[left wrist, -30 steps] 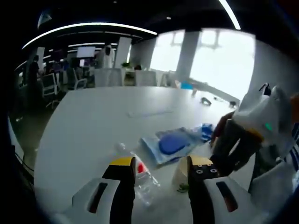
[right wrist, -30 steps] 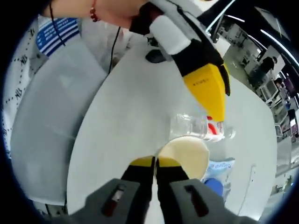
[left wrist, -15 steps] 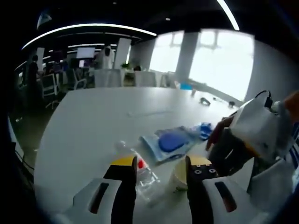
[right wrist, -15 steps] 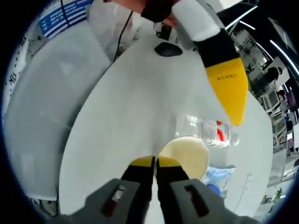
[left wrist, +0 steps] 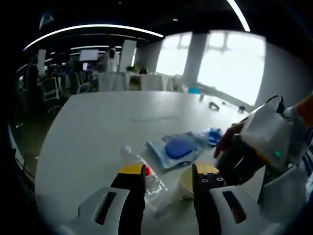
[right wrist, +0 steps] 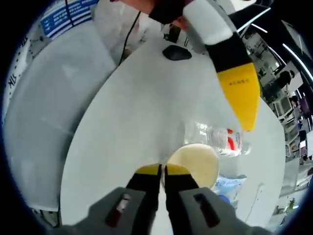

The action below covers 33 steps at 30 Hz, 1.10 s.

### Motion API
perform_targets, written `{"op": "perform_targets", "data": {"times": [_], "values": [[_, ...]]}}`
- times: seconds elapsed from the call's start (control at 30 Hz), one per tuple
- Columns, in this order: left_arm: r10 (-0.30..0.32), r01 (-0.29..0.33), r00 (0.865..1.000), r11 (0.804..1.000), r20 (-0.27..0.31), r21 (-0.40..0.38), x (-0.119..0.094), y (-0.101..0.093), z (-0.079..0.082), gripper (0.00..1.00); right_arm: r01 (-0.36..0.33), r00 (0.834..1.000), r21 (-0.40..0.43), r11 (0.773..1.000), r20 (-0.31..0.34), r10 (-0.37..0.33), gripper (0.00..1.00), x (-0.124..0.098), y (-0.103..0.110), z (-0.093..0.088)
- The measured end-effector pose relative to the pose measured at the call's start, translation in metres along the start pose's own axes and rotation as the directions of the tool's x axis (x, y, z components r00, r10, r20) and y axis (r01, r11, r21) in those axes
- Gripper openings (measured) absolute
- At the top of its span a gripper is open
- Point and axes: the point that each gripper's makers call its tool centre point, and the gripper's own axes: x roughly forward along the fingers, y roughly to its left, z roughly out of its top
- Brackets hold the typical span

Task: Arrange the tabletop items into an orderly group along one side of the table until the central work area is clear of visible clutter.

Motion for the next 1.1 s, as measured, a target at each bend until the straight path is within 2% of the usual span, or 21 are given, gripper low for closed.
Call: {"op": "perform_targets", "data": {"times": [0.57, 0.77, 1.1], "values": [[-0.015, 0.015, 1.0, 1.0, -0.014, 0.001, 0.0, -0.004, -0.005, 0.34, 0.029, 0.999, 0.022, 0.999, 0.031, -0.03, 0.12, -0.005, -0.001, 0.006], [-0.016, 0.016, 1.0, 1.0, -0.017, 0.004, 0.001, -0.004, -0.005, 0.34, 0.051, 0.995, 0.093, 0.994, 0.082, -0.059, 0.14, -0.012, -0.005, 0.01], [-0.022, 0.022, 1.0, 1.0, -0.017, 0.013, 0.003, -0.007, -0.002, 0.33, 0.093, 0.978, 0.205, 0.974, 0.165, -0.128, 0.15, -0.025, -0.013, 0.02]]}}
